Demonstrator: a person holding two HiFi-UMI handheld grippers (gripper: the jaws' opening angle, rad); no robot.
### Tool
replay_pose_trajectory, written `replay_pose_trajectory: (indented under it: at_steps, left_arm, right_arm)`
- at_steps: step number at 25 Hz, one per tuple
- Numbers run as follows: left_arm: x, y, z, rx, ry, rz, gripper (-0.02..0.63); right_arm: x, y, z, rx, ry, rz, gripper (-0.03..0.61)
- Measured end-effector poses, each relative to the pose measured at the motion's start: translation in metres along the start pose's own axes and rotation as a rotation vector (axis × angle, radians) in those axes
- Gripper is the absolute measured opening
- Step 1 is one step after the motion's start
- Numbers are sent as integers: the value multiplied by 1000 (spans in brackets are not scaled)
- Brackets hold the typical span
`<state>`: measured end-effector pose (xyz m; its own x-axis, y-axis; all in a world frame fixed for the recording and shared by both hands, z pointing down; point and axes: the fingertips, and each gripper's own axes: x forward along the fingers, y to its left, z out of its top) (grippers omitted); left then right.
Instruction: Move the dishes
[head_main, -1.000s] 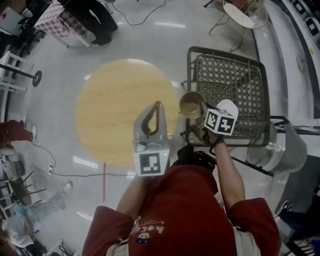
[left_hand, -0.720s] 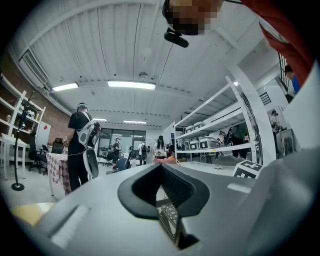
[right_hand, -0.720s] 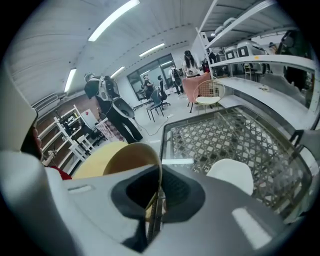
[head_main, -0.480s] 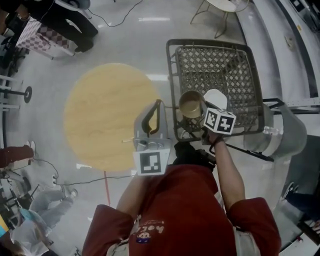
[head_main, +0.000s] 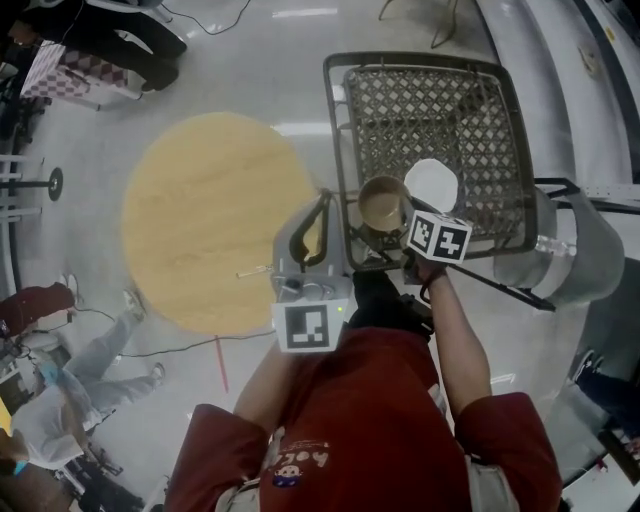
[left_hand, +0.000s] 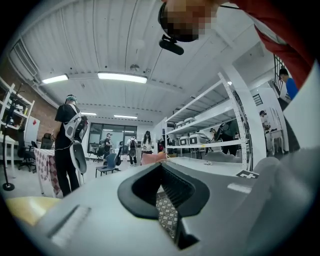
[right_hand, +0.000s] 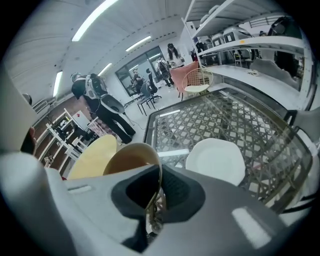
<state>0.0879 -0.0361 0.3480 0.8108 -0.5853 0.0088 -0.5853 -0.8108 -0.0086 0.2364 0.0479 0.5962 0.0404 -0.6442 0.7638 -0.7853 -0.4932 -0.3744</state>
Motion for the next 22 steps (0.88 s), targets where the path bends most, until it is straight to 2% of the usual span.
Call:
replay_pose_trajectory:
  at_steps: [8, 22]
  left_arm:
    - [9, -16, -27, 2, 74, 1, 7]
    - [13, -48, -46, 26, 104, -71, 6]
  right_arm:
    - [21, -21, -34, 20, 81, 0, 17]
    - [43, -38, -63, 45, 118, 18, 17]
